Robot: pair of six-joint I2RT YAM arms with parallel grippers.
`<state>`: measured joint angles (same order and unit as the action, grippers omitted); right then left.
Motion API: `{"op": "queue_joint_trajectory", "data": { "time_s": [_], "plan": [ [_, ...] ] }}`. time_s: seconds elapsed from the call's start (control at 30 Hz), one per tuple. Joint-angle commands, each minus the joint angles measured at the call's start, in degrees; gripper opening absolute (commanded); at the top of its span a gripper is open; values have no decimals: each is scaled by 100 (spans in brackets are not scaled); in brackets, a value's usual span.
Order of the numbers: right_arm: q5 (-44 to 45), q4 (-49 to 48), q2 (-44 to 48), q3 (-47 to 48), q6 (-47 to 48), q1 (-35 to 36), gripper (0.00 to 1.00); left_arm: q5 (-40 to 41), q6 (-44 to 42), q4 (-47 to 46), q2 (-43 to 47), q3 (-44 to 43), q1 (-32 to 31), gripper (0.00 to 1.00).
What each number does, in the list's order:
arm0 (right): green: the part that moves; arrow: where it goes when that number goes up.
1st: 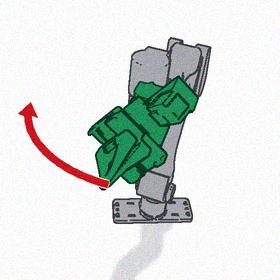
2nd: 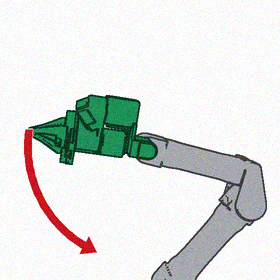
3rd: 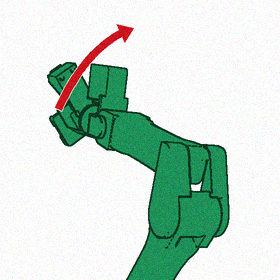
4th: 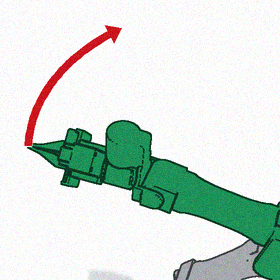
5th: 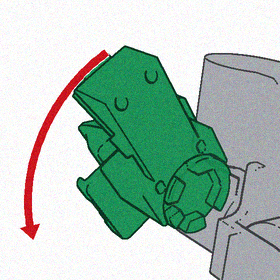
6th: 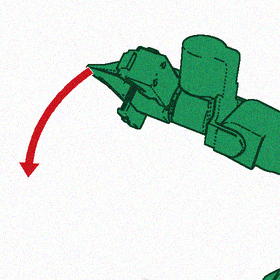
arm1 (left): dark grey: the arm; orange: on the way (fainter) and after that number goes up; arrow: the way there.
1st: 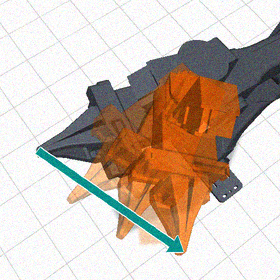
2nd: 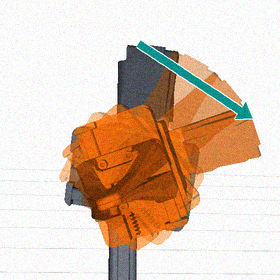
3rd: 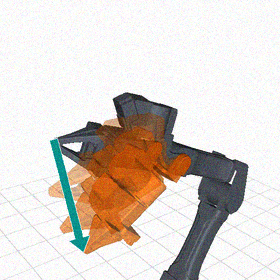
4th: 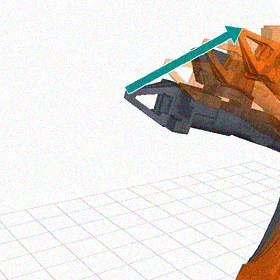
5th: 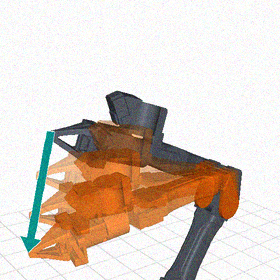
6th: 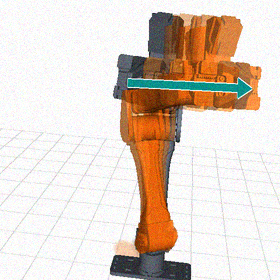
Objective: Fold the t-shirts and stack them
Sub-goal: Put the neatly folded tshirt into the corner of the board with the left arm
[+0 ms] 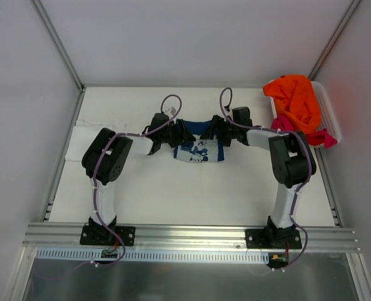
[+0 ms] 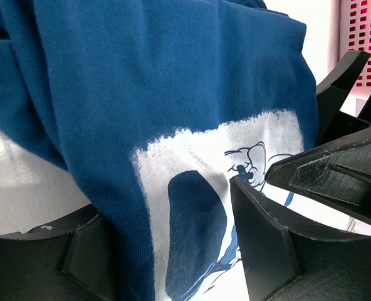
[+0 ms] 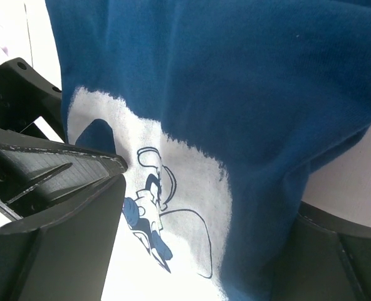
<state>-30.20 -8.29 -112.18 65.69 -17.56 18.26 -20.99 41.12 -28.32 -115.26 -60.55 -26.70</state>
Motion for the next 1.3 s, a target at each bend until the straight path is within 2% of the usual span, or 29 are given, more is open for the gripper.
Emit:
{"op": "queue_joint_trajectory", "data": {
  "time_s": [0.0, 0.27, 0.87, 0.93, 1.0, 1.03, 1.17, 1.27],
  "plan": [
    [31, 179, -76, -127, -45, 151, 82, -186, 54, 582, -400, 35, -248, 60],
    [5, 39, -243, -136, -133, 160, 82, -212, 194, 503, -611, -193, -494, 60],
    [-21, -207, -313, -250, -265, 195, 82, -291, 431, 257, -690, -290, -635, 59],
    [-21, -208, -304, -285, -265, 195, 82, -291, 449, 256, -734, -369, -652, 53],
    [-13, -208, -252, -337, -265, 195, 82, -335, 458, 265, -822, -448, -661, 27],
    [-13, -208, -234, -355, -248, 195, 82, -283, 501, 317, -840, -457, -661, 0],
    [-4, -208, -85, -496, -186, 195, 82, -55, 256, 659, -796, -501, -652, 0],
    [31, -164, 82, -645, -116, 178, 82, 402, -104, 1301, -533, -484, -635, 0]
  ]
}}
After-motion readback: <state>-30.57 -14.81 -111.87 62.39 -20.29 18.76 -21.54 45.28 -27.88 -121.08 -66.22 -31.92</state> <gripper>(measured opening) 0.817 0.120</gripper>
